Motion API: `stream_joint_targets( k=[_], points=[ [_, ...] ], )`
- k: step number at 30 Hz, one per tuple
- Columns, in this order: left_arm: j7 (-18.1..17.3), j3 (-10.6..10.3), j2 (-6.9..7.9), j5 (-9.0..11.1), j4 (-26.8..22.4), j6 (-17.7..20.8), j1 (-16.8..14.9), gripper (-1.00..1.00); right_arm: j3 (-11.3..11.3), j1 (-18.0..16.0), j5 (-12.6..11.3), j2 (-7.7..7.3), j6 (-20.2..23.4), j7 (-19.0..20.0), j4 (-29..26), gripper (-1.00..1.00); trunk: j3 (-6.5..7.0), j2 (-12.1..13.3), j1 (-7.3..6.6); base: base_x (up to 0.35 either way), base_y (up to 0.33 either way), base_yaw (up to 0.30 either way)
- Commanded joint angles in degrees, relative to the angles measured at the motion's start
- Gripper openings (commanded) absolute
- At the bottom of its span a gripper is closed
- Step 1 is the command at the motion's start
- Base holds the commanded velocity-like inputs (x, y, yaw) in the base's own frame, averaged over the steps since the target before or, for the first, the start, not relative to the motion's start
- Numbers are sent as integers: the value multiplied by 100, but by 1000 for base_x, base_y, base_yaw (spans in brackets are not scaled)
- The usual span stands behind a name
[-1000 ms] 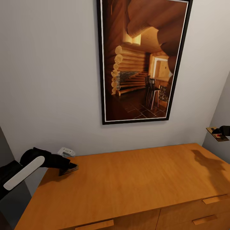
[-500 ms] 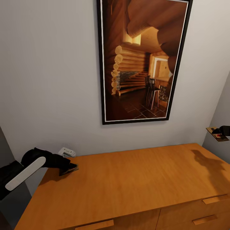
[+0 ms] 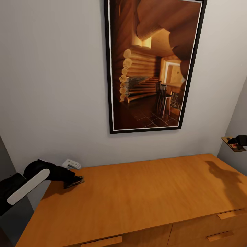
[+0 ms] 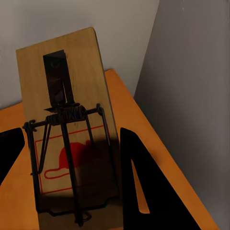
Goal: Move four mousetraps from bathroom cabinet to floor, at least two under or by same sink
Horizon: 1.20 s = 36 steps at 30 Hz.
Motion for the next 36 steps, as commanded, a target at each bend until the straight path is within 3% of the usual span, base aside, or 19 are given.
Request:
stream_joint_targets(
  k=[1, 19, 36],
  points=[
    [60, -15, 5, 60, -3, 7, -9, 100, 22, -11, 60, -7, 10, 60, 0, -100, -8, -5, 0, 0, 0, 0],
    [49, -20, -10, 59, 286, 5, -8, 100, 22, -11, 59, -6, 10, 58, 0, -100, -8, -5, 0, 0, 0, 0],
    [44, -7, -206, 44, 471, 5, -11, 100, 22, -11, 60, -7, 10, 61, 0, -100, -8, -5, 0, 0, 0, 0]
  ],
)
